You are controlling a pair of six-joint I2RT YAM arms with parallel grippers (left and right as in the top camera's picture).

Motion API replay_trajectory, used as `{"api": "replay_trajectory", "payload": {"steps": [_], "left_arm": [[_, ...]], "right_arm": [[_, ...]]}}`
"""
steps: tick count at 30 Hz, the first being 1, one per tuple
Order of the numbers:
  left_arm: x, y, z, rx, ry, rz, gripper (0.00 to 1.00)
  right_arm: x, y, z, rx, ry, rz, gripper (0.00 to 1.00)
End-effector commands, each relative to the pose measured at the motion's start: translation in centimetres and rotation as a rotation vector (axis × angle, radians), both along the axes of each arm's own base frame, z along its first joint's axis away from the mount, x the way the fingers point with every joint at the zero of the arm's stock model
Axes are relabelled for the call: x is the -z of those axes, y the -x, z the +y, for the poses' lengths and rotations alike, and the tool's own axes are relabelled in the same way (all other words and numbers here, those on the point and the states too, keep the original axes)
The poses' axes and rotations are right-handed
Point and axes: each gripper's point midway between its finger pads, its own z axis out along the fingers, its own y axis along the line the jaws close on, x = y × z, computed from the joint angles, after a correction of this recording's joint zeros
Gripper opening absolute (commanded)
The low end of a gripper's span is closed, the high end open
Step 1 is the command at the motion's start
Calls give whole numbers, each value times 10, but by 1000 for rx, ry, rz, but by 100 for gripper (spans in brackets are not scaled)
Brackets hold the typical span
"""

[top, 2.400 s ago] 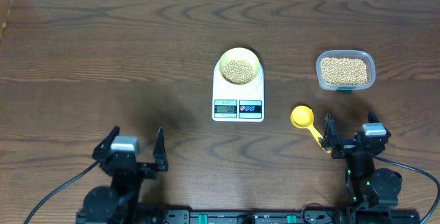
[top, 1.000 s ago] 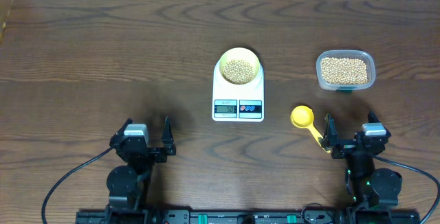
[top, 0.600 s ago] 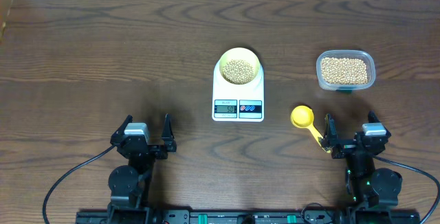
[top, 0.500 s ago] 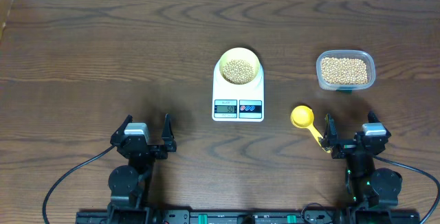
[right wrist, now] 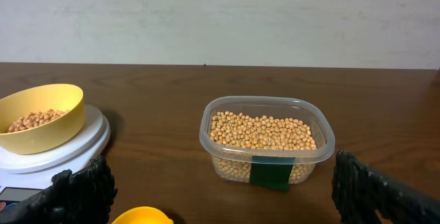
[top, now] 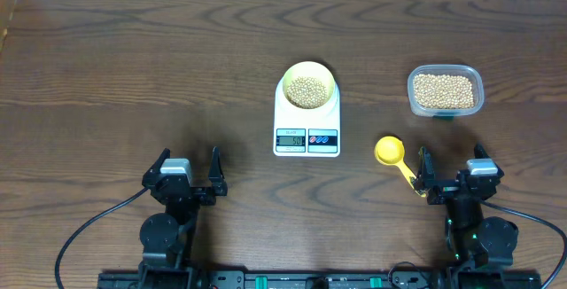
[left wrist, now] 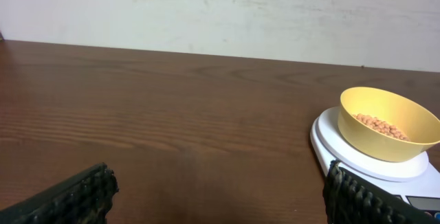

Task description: Scoop item into bowl and weigh 50g on scale

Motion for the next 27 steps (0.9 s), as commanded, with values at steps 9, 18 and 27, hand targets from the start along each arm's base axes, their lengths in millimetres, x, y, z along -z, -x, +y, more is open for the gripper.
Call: {"api": "replay_trajectory", "payload": {"steps": [9, 18, 27], "left_arm": [[19, 0, 5, -25, -25, 55, 98], [11, 1, 5, -26, -22, 18, 98], [11, 1, 6, -30, -22, 19, 98]], "right_arm": [[0, 0, 1, -2, 12, -1, 99], [0, 0, 1, -2, 12, -1, 99], [0, 0, 1, -2, 12, -1, 99]]}}
